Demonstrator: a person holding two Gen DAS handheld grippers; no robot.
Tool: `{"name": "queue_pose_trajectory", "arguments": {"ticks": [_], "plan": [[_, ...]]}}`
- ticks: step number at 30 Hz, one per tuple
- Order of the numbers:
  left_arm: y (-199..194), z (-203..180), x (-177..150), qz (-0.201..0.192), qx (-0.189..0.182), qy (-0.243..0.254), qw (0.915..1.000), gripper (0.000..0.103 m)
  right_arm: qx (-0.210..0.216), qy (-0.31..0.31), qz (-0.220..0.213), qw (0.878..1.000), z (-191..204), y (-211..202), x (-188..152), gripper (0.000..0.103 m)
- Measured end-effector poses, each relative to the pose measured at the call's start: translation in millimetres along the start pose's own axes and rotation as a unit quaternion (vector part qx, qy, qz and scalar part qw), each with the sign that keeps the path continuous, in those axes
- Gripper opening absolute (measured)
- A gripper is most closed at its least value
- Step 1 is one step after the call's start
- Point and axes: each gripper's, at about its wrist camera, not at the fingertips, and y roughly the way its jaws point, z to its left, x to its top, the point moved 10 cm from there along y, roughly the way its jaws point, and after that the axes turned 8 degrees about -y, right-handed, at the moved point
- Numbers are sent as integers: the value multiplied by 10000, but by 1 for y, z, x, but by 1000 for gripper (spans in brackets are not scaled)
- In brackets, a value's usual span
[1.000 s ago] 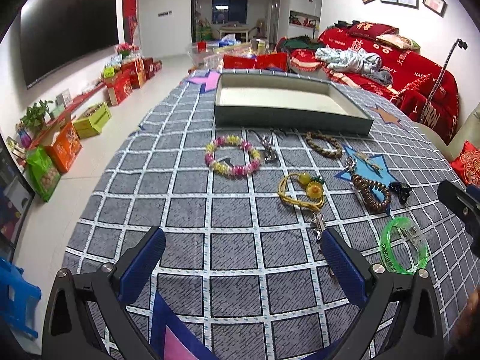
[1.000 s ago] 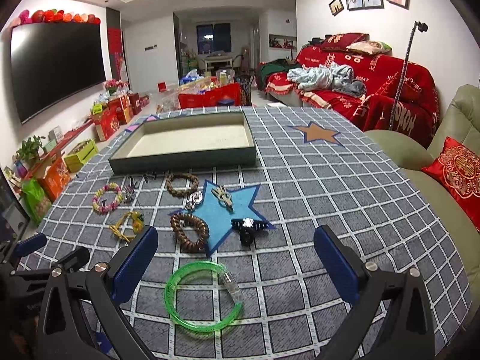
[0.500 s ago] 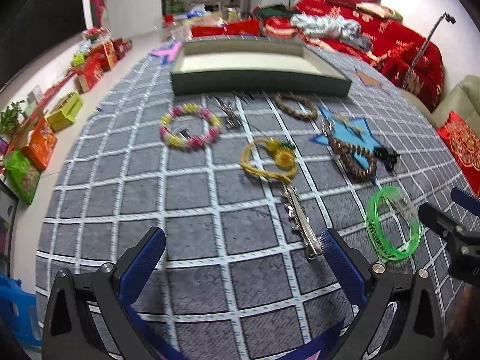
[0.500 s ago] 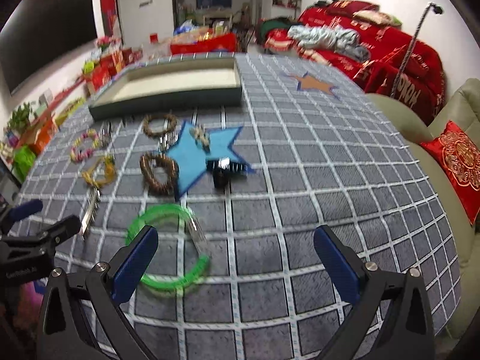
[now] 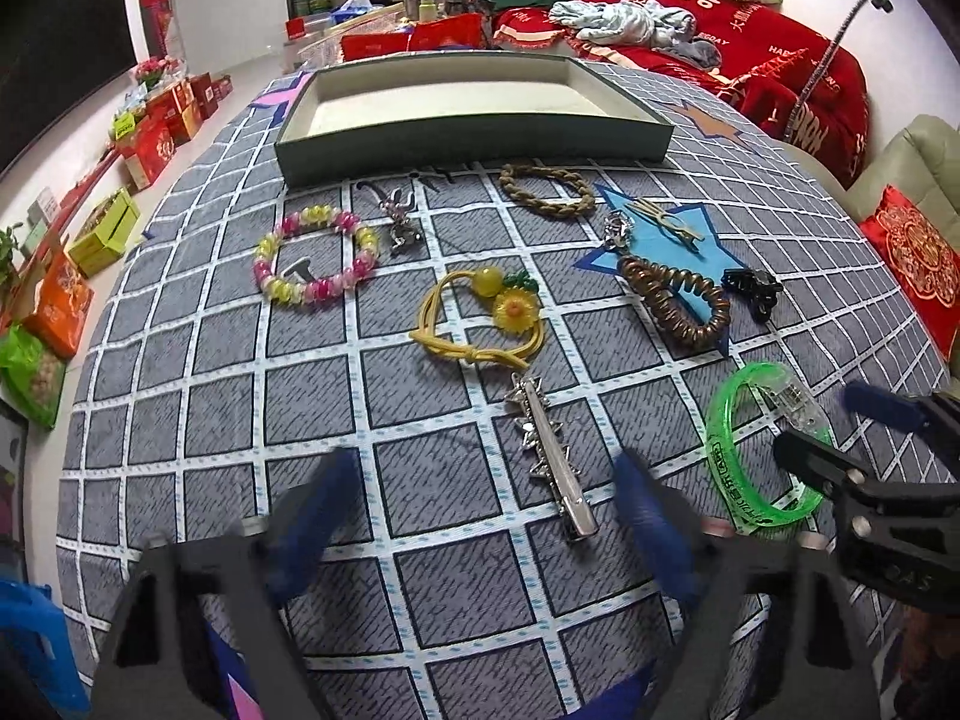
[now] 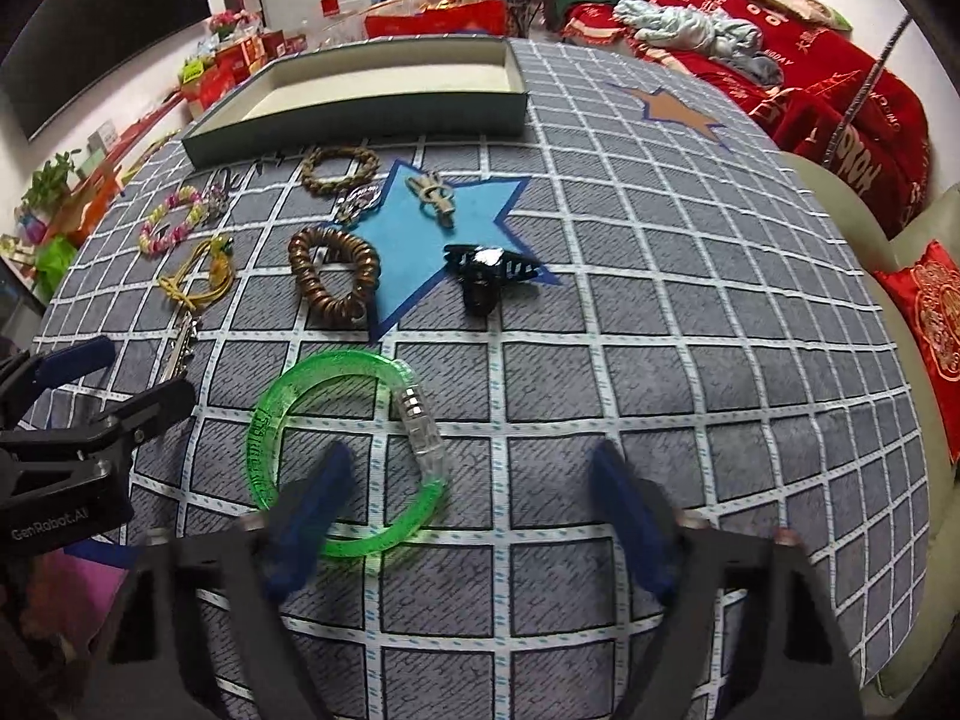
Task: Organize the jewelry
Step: 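Grasp the silver hair clip with the left tool while the right tool grasps the green glow bracelet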
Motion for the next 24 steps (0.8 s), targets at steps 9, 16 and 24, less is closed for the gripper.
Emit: {"name": "queue_pose_trajectory", "arguments": {"ticks": [9, 16, 24], "plan": [[-2, -7, 2, -25, -32, 286, 9996, 45, 86, -159, 17, 9998, 12, 0, 6, 50], [-4, -2, 5, 28, -447, 110, 9989, 31, 139, -153, -26, 9998, 16, -2, 7, 14], [-13, 7, 8, -2, -708, 24, 9975, 23, 277, 204, -245, 9991, 5, -13, 12, 11]]}}
